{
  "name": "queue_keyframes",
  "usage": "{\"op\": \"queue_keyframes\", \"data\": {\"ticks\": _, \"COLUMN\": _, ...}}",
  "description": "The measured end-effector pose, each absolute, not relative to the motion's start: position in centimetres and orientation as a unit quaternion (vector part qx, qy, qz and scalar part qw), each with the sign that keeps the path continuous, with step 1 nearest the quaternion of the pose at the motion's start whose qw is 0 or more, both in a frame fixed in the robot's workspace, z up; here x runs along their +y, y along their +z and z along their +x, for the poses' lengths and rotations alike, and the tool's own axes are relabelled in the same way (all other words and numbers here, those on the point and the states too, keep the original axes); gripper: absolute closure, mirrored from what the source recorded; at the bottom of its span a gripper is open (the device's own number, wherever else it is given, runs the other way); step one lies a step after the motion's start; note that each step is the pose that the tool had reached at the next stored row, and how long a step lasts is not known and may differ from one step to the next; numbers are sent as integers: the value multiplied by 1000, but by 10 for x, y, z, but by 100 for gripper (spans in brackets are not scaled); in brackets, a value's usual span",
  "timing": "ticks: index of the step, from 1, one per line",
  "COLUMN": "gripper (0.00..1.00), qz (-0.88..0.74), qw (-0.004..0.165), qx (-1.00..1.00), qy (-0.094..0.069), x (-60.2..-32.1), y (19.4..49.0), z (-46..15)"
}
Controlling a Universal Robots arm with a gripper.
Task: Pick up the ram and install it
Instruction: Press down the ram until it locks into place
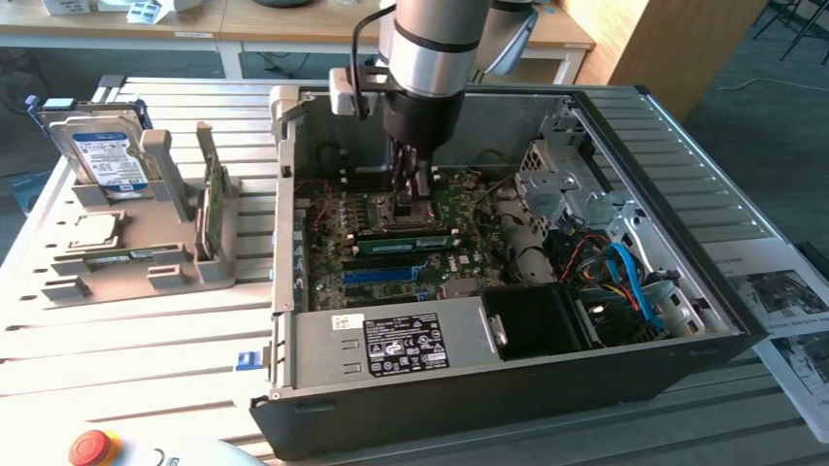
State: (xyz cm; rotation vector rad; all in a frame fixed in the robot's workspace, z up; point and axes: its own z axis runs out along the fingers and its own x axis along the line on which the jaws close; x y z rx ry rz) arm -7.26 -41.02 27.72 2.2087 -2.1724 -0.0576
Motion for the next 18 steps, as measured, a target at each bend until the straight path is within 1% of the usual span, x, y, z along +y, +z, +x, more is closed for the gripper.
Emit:
{"op": "queue_keyframes", "data": {"ticks": 9, "gripper": 90, "qz": 712, "qw": 28, "qx": -701, "qy": -25, "x": -410, "y": 297, "z": -71}}
{"op": "queue_keyframes", "data": {"ticks": 18, "gripper": 90, "qz": 712, "qw": 40, "qx": -700, "qy": -38, "x": -410, "y": 316, "z": -67}}
